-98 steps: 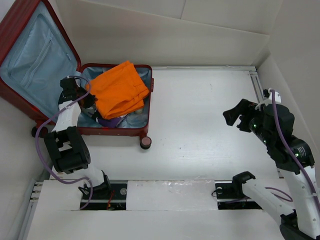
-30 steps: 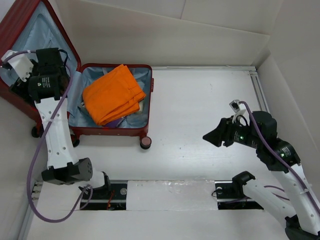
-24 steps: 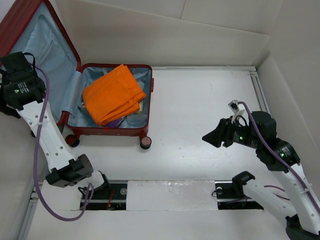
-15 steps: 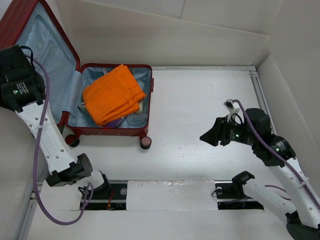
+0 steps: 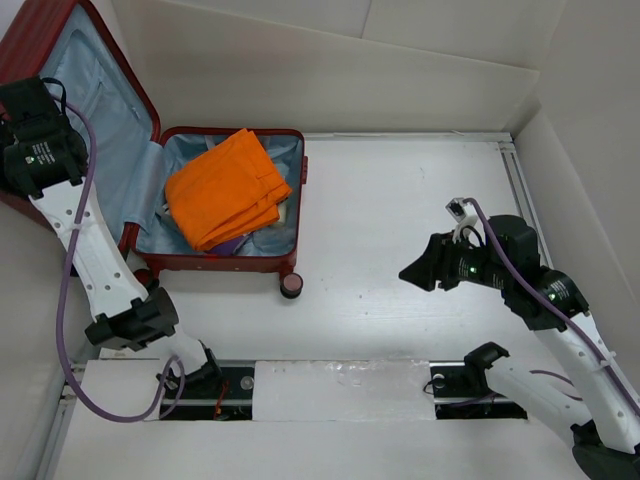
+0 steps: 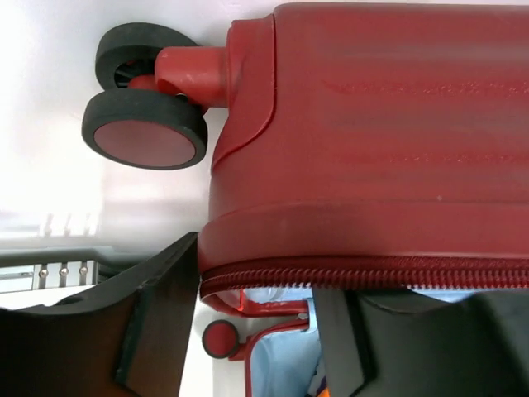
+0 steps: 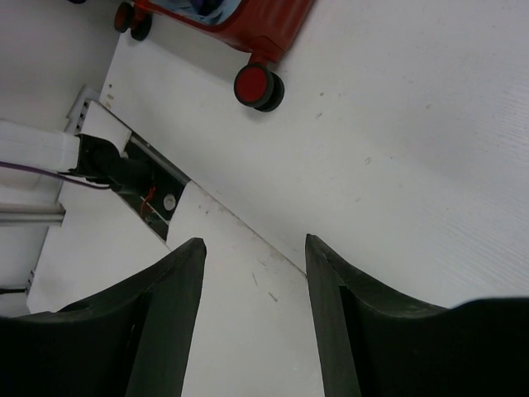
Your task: Pack the luggage
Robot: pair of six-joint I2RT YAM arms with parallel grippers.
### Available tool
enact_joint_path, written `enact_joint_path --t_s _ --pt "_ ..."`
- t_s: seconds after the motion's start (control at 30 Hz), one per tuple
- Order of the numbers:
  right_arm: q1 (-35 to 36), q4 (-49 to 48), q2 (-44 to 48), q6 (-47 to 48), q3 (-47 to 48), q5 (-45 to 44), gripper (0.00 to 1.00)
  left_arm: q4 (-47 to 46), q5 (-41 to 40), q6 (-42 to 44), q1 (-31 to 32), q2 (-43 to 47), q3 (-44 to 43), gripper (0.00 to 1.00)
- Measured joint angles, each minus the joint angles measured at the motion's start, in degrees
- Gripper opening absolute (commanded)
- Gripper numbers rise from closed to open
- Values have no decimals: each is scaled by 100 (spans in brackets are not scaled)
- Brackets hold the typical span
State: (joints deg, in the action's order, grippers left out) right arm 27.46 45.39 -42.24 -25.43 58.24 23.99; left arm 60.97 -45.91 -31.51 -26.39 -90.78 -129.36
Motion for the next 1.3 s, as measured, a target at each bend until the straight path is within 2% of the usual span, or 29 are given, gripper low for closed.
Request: enact_joint_path --t_s 0.03,0.07,0.17,0.2,0.4,0.5,0.63,0.73,0.87,0.97,1.13,1.17,1.23,1.27,1.3 --pt "0 0 0 0 0 -9 58 -4 0 0 0 -20 -22 46" --pt "0 0 0 0 0 -22 58 -2 7 0 -9 -46 -48 40" --pt "0 4 0 0 0 -87 58 57 20 -7 -98 -87 -90 19" --pt "0 4 0 0 0 -109 58 98 33 -17 -125 -87 -98 0" --pt "0 24 0 0 0 -175 58 98 -227 -37 101 -20 105 0" --pt "0 22 0 0 0 -190 58 -367 -560 -44 592 391 927 0" --pt "0 11 -31 -2 0 -201 58 -1073 -702 59 1578 1488 2374 0" --pt "0 -2 -92 -9 0 -212 58 -1427 -389 177 1985 2474 3399 0" --pt "9 -9 -219 -28 0 -262 58 -1770 608 354 1989 3493 4354 0" --pt "39 -76 -350 -42 2 -313 58 -2090 2194 334 2035 3880 4734 0" --pt "39 -155 -592 -101 11 -396 58 -2763 4734 339 2186 3919 5416 0" --pt "42 -201 -645 -118 11 -407 58 -2859 4905 317 2203 3915 5495 2" --pt "39 -269 -754 -146 22 -420 58 -3174 5591 297 2304 3926 5718 13" --pt "42 -293 -802 -157 31 -433 58 -3314 5936 275 2332 3928 5788 21" --pt "42 -299 -841 -168 46 -442 58 -3460 6247 249 2356 3928 5851 42"
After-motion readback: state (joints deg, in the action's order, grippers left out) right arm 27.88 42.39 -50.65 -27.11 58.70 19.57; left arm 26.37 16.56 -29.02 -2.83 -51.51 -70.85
